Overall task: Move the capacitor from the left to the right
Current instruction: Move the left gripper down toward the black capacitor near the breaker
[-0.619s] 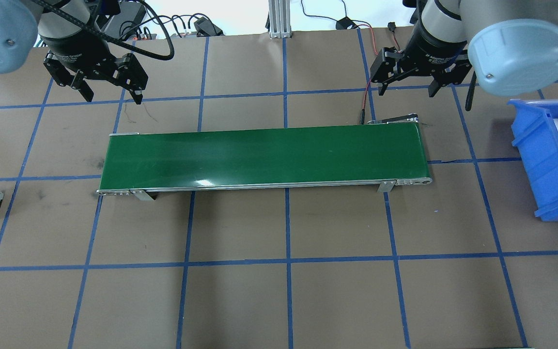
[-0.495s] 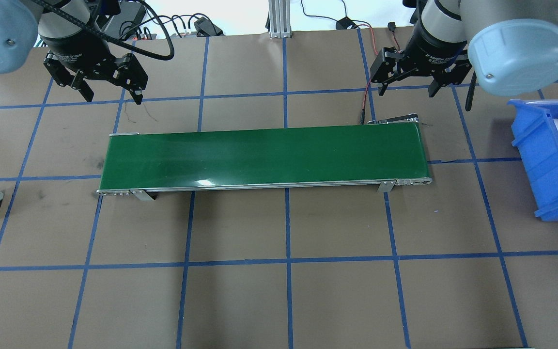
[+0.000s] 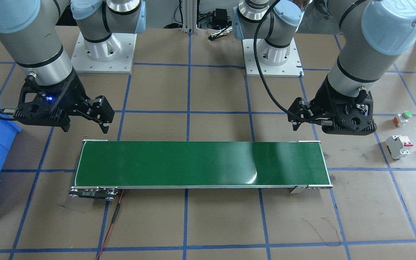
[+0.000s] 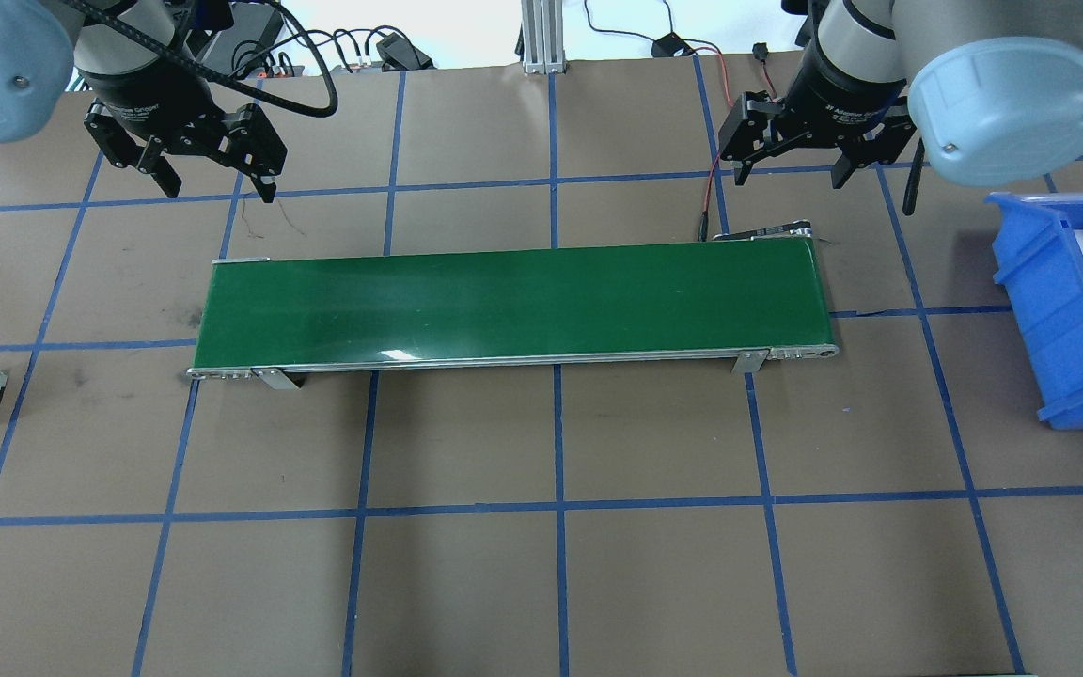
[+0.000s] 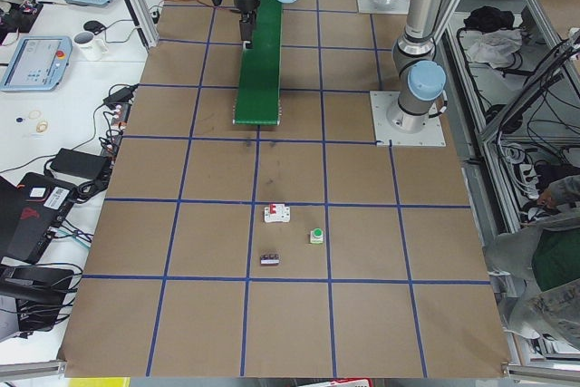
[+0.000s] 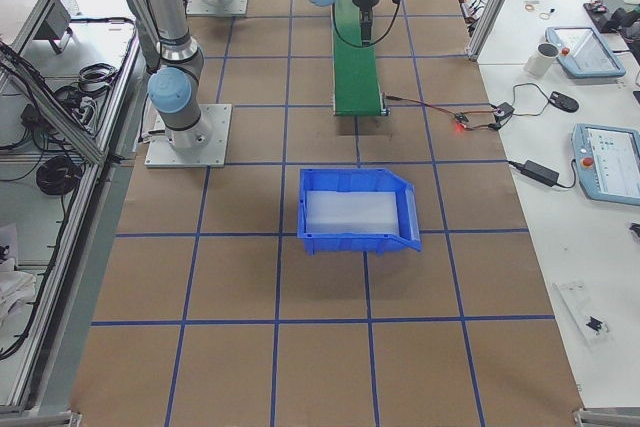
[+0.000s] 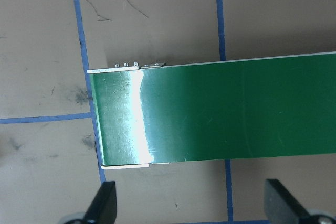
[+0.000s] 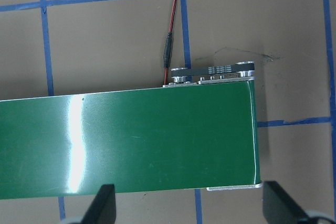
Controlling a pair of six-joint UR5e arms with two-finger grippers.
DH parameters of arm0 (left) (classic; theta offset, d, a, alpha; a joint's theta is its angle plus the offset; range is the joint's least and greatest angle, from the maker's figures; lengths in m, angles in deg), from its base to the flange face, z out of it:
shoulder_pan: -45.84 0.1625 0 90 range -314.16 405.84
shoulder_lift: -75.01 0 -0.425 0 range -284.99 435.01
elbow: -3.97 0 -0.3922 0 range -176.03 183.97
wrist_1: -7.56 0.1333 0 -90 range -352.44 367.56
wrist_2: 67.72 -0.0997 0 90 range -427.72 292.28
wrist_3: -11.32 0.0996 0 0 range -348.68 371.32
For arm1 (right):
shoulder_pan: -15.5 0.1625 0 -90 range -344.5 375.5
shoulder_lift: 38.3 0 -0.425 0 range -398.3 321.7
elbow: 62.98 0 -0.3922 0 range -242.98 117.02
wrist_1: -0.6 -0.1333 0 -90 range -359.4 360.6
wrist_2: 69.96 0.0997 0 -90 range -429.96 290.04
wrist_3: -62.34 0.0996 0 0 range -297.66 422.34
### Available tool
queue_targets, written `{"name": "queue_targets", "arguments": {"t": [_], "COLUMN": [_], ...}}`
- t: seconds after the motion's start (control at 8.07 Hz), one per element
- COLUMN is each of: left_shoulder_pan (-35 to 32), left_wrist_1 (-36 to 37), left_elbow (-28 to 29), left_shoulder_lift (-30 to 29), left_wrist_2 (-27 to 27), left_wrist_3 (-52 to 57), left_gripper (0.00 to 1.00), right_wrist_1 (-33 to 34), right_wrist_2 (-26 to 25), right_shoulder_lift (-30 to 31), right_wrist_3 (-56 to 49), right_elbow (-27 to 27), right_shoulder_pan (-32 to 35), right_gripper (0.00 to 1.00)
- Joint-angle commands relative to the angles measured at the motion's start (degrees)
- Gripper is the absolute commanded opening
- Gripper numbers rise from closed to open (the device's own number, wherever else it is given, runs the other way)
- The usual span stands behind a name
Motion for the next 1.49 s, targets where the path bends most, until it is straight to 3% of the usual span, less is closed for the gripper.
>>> {"name": "queue_targets", "arguments": {"t": [0.0, 0.25, 0.62, 1.11, 1.36], "left_shoulder_pan": [1.6, 8.2, 21.8, 38.7, 45.4], "left_wrist_1": [0.2, 0.6, 9.9, 11.8, 16.7], "left_elbow": [0.0, 0.3, -0.2, -2.5, -3.1], "left_shoulder_lift": [0.1, 1.0, 0.9, -1.4, -4.4], "left_wrist_2": [-0.6, -0.6, -0.7, -1.5, -1.6], "left_wrist_3": [1.0, 3.3, 6.9, 26.7, 39.9], "left_gripper": [1.0, 1.0, 1.0, 1.0, 1.0], "right_wrist_1": [0.0, 0.1, 0.0, 0.1, 0.0], "right_wrist_2": [0.0, 0.1, 0.1, 0.0, -0.1], "right_shoulder_lift": [0.0, 0.0, 0.0, 0.0, 0.0], "right_wrist_3": [-0.1, -0.1, 0.0, -0.1, -0.1], "right_elbow": [0.0, 0.0, -0.1, -0.1, -0.1], "right_shoulder_pan": [0.0, 0.0, 0.0, 0.0, 0.0], "right_gripper": [1.0, 1.0, 1.0, 1.0, 1.0]}}
